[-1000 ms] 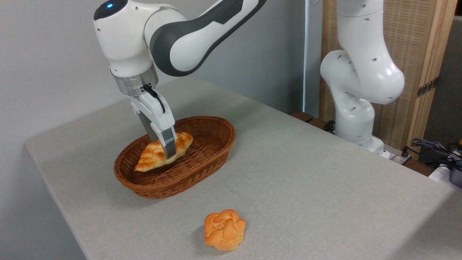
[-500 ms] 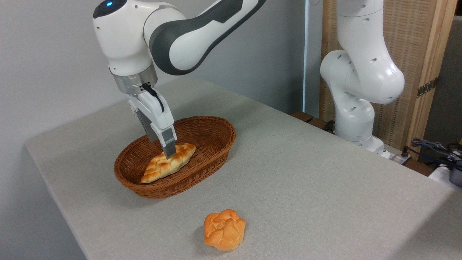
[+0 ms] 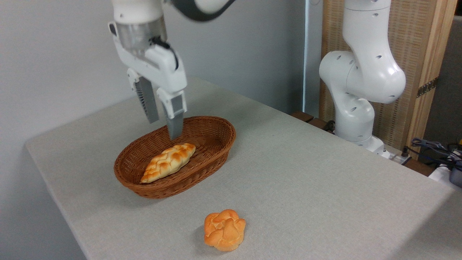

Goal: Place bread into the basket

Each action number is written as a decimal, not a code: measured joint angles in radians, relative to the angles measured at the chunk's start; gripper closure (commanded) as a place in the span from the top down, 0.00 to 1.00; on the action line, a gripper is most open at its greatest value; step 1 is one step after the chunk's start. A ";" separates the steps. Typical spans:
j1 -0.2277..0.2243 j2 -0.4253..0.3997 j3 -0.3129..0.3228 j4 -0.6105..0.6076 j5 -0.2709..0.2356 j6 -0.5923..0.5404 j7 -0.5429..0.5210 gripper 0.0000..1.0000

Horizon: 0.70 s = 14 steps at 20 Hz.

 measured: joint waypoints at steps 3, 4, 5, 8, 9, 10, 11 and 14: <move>0.007 -0.006 0.031 0.056 0.045 -0.097 0.070 1.00; 0.007 -0.006 0.037 0.060 0.051 -0.109 0.081 1.00; 0.006 -0.005 0.044 0.060 0.054 -0.111 0.086 1.00; 0.004 -0.003 0.058 0.060 0.055 -0.112 0.088 1.00; 0.004 -0.002 0.059 0.060 0.055 -0.112 0.087 1.00; 0.003 -0.002 0.059 0.060 0.055 -0.112 0.085 1.00; 0.001 -0.002 0.061 0.060 0.056 -0.112 0.084 1.00; -0.013 -0.002 0.097 0.060 0.059 -0.112 0.084 1.00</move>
